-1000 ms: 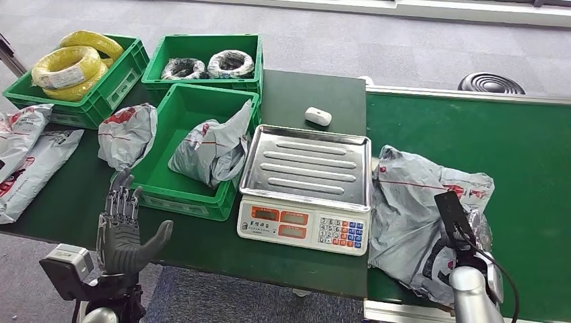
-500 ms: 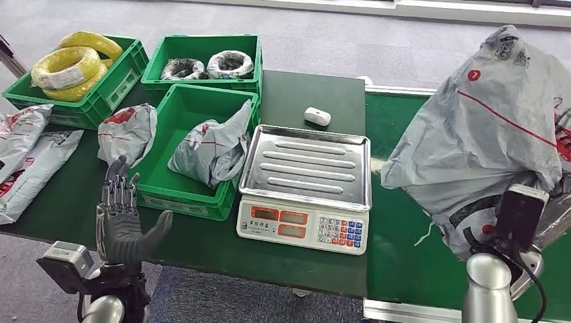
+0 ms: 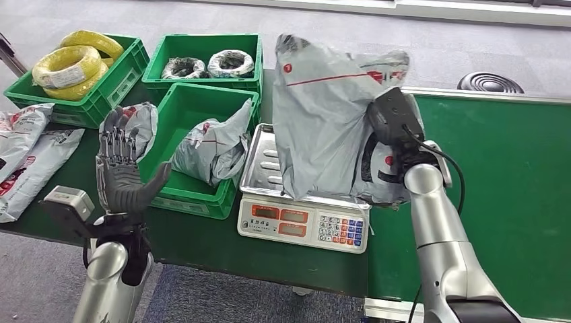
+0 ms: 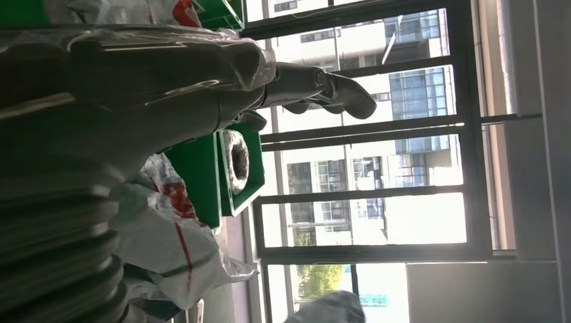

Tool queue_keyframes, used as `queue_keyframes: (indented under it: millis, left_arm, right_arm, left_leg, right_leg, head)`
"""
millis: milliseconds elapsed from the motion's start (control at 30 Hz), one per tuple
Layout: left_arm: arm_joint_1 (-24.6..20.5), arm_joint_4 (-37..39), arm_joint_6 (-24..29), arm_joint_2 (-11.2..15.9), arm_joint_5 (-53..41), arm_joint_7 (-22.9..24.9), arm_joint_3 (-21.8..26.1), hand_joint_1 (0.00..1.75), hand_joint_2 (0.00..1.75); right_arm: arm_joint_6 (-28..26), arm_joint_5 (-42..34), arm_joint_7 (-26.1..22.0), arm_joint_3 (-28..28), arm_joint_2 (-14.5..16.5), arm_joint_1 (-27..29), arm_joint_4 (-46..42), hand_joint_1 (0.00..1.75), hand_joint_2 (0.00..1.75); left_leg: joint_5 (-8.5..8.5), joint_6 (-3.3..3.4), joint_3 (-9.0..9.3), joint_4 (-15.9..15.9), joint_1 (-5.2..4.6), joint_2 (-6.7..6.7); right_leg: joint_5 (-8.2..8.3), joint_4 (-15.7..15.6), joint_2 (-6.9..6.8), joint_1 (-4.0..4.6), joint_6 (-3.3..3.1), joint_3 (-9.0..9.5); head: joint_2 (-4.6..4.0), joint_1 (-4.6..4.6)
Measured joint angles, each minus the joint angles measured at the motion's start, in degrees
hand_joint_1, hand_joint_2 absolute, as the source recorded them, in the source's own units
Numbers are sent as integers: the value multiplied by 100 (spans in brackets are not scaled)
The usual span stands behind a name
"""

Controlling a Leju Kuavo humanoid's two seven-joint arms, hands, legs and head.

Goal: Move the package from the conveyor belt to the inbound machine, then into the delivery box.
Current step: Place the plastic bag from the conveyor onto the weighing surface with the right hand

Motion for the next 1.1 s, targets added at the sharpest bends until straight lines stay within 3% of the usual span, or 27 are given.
queue_keyframes:
  millis: [67, 100, 200, 233, 433, 600, 700, 833, 967, 1100]
  left_arm:
    - [-211, 179, 0, 2, 64, 67, 14, 0, 175]
    - [-296, 271, 27, 2, 64, 89, 25, 0, 175]
    - [-469, 515, 160, 3, -23, 142, 48, 0, 175]
    - [-501, 581, 204, 4, -65, 155, 50, 0, 175]
    - [-601, 866, 483, 17, -391, 233, 51, 0, 175]
    - [-612, 910, 609, 36, -682, 308, 32, 0, 175]
    - [-612, 908, 609, 37, -701, 311, 27, 0, 175]
    - [-612, 819, 614, 58, -881, 388, -141, 0, 175]
    - [-657, 802, 708, 80, -1176, 469, -311, 0, 175]
    - [-884, 769, 1047, 97, -1908, 877, -729, 0, 175]
  right_arm:
    - [122, 191, -85, 182, 132, -291, 667, 175, 175]
    - [137, 271, -95, 258, 206, -410, 964, 141, 175]
    - [150, 439, -20, 435, 407, -660, 1667, 10, 175]
    - [177, 470, 17, 478, 454, -714, 1838, 0, 175]
    - [780, 479, -252, 627, 540, -805, 2482, 0, 175]
    - [529, 248, -898, 617, 522, -702, 2612, 0, 175]
    - [506, 218, -957, 611, 520, -688, 2613, 0, 175]
    - [455, -86, -1436, 423, 460, -419, 2575, 0, 175]
    - [320, -414, -1869, 263, 383, -166, 2318, 0, 175]
    - [39, -1073, -2318, -31, 204, 549, 1321, 0, 175]
  left_leg:
    - [3, -1, -1, 1, 0, -4]
    - [5, -2, -1, 1, 1, -6]
    - [6, -3, -4, 1, 3, -6]
    - [6, -3, -6, 1, 4, -6]
    - [6, -3, -22, 2, 2, -5]
    - [6, -3, -25, 3, 2, -5]
    - [6, -3, -25, 3, 1, -5]
    - [6, -3, -27, 3, 2, -3]
    - [6, -3, -26, 5, 2, -10]
    - [6, -3, -33, 8, 1, -29]
  right_leg:
    - [1, 0, -2, 1, 0, -2]
    - [1, 0, -4, 1, 0, -3]
    - [1, 1, -5, 4, 0, -5]
    - [1, 2, -5, 5, 0, -7]
    - [1, 1, -4, 4, 0, -24]
    - [1, 1, -4, 3, 0, -30]
    - [1, 1, -4, 3, 0, -30]
    - [1, 1, -2, 3, 0, -34]
    - [1, 1, -7, 3, 0, -36]
    - [1, -1, -17, 2, 0, -35]
  head:
    - [0, 0]
    - [0, -1]
    - [0, -1]
    - [0, -1]
    - [0, 0]
    - [0, -1]
    - [0, -1]
    - [0, -1]
    - [0, -1]
    - [0, 0]
